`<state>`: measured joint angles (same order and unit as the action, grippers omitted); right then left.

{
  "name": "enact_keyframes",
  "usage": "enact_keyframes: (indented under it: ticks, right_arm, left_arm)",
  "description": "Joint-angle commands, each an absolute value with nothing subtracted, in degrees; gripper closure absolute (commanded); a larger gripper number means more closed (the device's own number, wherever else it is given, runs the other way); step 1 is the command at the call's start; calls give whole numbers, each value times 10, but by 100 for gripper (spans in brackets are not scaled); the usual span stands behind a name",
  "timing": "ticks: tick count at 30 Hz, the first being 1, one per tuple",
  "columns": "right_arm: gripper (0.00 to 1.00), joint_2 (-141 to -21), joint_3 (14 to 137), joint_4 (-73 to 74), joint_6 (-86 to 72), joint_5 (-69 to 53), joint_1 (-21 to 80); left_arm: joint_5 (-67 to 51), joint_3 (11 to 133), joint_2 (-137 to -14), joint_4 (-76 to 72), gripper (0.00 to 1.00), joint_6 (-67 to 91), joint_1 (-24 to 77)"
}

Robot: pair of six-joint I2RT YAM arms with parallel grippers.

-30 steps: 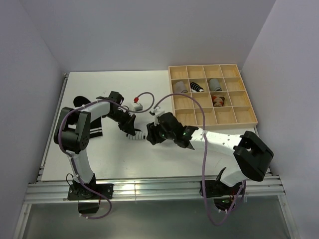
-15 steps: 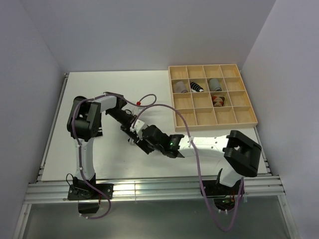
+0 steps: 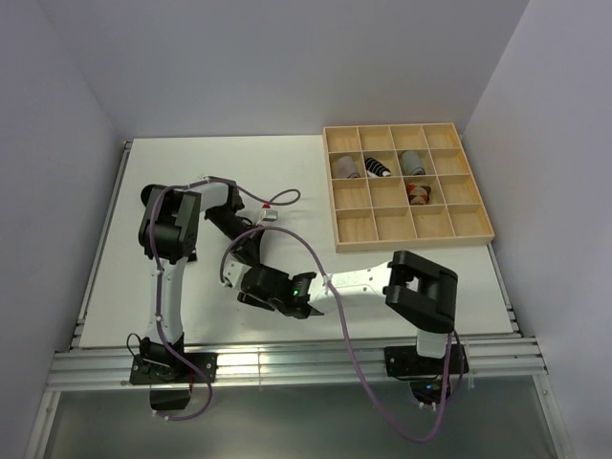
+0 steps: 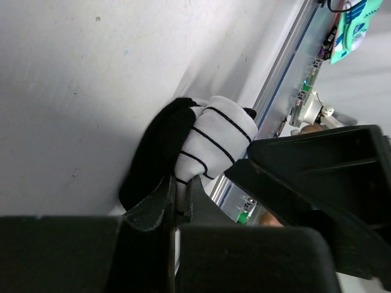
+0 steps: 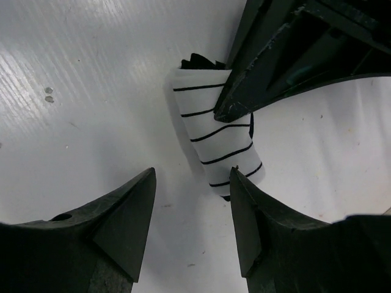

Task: Roll the socks
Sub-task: Roll the sock at the center of the board, then pick up the sock at the center of the board.

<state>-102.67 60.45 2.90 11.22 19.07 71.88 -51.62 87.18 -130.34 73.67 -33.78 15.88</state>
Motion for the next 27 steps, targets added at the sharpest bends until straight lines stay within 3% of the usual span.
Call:
enact_keyframes:
  ticks: [1,9,21,24,25,27]
  right_arm:
    - [41,-1048,637,27,149,246,733]
    - [41,-1099,647,-17,204,351,756]
    - [39,-1164,675,-24,238,361,757]
    - [48,-1175,684,-12,234,343,747]
    - [62,-1178,685,-10,233,338,744]
    - [72,-1185,689,-4,229,329,738]
  left_arm:
    - [-456,887,-1332,730,100,-372,158]
    - [-454,894,-1341,744,100,-385,159]
    - [-445,902,-1355,784,94,-412,167]
    - [-437,897,-1354,785,93,-415,170]
    - [-434,895,-1349,784,93,-415,172]
    - [-434,891,-1347,785,90,-417,175]
